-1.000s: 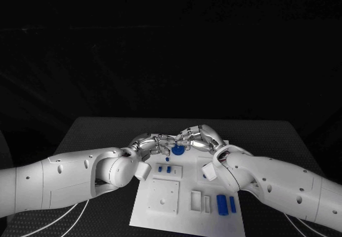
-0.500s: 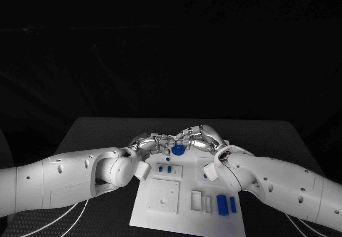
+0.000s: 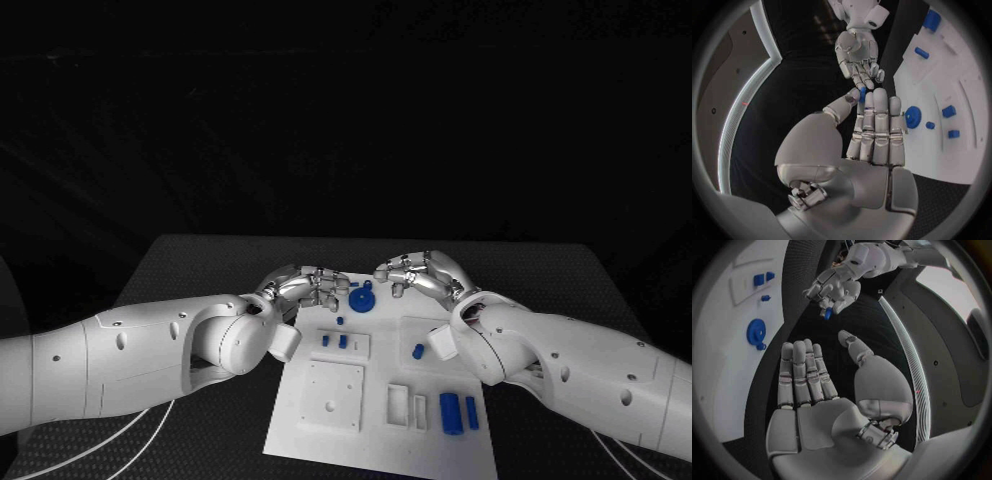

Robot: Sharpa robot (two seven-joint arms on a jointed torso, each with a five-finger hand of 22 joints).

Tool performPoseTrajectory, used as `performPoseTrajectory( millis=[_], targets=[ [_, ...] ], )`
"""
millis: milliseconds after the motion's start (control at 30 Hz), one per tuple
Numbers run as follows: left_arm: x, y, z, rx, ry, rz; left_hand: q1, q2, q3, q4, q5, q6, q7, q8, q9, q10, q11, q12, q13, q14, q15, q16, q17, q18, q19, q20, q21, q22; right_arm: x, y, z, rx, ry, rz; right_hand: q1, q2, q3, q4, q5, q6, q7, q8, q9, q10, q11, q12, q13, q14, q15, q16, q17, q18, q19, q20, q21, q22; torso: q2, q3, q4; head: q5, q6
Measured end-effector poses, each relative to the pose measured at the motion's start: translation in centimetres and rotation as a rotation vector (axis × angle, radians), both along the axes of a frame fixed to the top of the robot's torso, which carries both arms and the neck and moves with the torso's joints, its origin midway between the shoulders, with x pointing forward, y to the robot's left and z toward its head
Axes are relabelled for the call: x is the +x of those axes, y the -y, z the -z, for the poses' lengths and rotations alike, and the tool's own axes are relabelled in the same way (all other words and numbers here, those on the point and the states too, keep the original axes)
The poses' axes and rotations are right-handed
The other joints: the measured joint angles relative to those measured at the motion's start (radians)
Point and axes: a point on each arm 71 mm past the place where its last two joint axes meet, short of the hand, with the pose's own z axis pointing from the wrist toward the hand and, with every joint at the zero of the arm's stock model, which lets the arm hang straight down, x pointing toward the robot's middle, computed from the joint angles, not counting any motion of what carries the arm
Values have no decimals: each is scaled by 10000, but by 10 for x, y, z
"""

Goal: Assemble the parts on the task board

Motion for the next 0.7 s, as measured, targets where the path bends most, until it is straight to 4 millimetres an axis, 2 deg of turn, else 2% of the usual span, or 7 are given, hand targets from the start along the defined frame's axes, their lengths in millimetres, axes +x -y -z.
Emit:
performPoseTrajectory(
  millis=[133,233,400,567,700],
  targets=[
    [7,-6,-5,1057,939,323,0,-1,29,-29,0,-1,0,4,7,0,0,-1,-4,14,-14,0,11,0,0,1,0,0,16,20,-5,-100,142,616,0,0,0,0,75,0,0,0,-9,0,0,0,-20,0,0,0,-10,0,0,0,0,-9,-7,0,-13,9,-6],
    [12,-8,-12,2055,1958,820,-1,-2,37,-22,0,-6,4,5,11,20,20,-1,-6,15,-14,0,27,-1,19,-18,0,-1,30,38,-16,-228,468,1147,0,0,0,0,203,0,0,0,-33,0,0,0,-63,0,0,0,-22,1,0,0,0,-9,-11,2,-13,-66,-9],
    [19,-3,-26,3585,3488,1815,-3,-4,90,-30,-1,19,-23,5,20,36,36,-11,-7,17,-14,0,45,-2,56,-50,0,13,52,66,-35,-514,1033,1965,47,46,0,0,232,0,0,0,-36,1,-1,0,-97,0,0,0,-36,0,0,0,0,-9,-9,2,-14,-114,-39],
    [24,7,-40,4955,4756,3003,-2,-5,129,-69,-2,19,-23,2,25,37,35,-31,-7,17,-14,0,57,-2,70,-36,0,16,64,81,-37,-701,1217,2481,86,85,30,-30,232,0,-1,0,-46,1,-1,0,-112,0,0,0,-51,1,0,0,0,-9,-7,-4,-20,-182,-90],
    [18,18,-47,6485,5974,4459,11,-16,187,-61,-4,17,-24,-4,56,71,0,-35,-8,19,-15,0,79,-2,70,-36,0,41,69,89,-34,-819,1256,2731,109,62,30,-30,232,36,-35,0,-56,2,-2,0,-127,0,0,0,-65,0,1,0,0,-9,-8,-4,-28,-238,-172]
  ],
)
